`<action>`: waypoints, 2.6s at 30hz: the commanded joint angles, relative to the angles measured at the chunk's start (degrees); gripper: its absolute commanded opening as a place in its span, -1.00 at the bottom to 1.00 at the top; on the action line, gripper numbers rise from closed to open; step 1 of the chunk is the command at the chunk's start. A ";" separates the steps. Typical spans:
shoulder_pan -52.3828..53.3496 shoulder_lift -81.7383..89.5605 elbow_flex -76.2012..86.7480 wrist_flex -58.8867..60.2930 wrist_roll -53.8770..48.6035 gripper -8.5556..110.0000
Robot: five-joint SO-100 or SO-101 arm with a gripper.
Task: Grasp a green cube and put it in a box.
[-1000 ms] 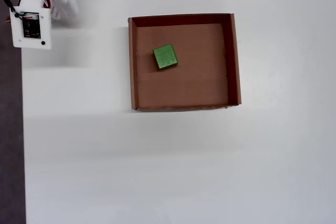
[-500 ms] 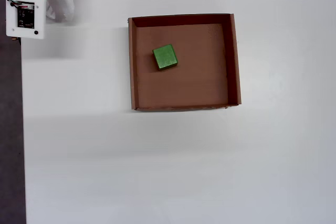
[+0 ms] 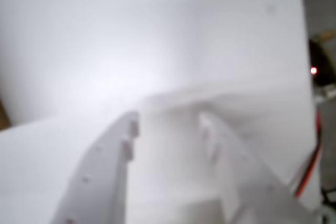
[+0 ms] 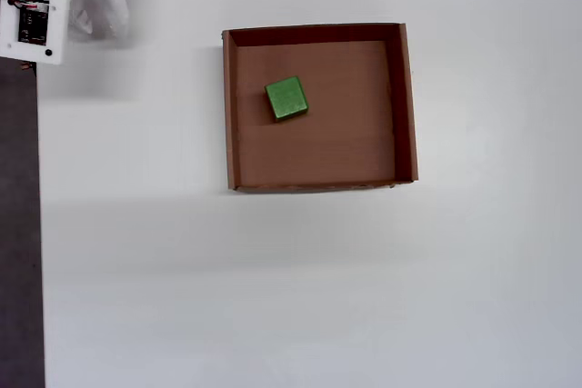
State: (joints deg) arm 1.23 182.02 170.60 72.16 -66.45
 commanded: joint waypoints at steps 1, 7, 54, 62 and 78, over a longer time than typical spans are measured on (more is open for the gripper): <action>-1.32 0.35 -0.26 -0.53 1.05 -0.54; -2.81 0.35 -0.26 -0.62 1.14 -0.51; -2.81 0.35 -0.26 -0.62 1.32 -0.51; -2.81 0.35 -0.26 -0.62 1.41 -0.51; -2.81 0.35 -0.26 -0.62 1.41 -0.51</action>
State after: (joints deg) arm -1.32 182.02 170.60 71.89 -65.13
